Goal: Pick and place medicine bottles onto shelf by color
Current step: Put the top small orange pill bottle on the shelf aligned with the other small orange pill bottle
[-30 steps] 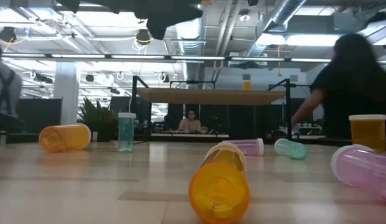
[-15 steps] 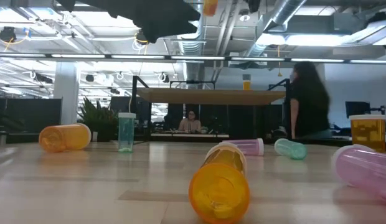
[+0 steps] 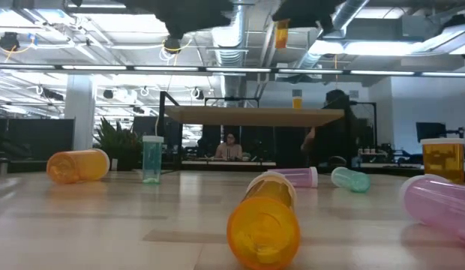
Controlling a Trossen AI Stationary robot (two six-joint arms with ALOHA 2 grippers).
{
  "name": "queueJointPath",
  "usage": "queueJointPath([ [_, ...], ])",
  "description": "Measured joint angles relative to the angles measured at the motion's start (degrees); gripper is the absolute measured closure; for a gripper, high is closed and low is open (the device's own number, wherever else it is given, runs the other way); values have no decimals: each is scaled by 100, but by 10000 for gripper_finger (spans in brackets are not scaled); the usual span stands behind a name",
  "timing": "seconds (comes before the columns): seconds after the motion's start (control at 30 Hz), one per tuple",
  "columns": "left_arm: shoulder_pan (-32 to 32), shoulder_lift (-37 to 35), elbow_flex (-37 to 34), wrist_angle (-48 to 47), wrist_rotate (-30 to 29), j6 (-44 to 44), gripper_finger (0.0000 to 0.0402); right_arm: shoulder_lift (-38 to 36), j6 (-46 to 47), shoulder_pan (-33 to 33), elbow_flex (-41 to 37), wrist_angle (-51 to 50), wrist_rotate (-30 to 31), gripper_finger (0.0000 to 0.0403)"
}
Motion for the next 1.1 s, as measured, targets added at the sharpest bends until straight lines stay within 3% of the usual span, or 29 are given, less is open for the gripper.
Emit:
queueJointPath([
  [0.27, 158, -322, -927, 1570, 268, -111, 180, -299, 103, -363, -337, -194, -5, 263],
  [0.67, 180, -629, -1063, 1453, 395, -261, 180, -1389, 224, -1263, -2097, 1382, 34, 262],
  [1.1, 205, -625, -1063, 1638, 404, -274, 180, -652, 205, -2335, -2130, 1663, -314, 257],
])
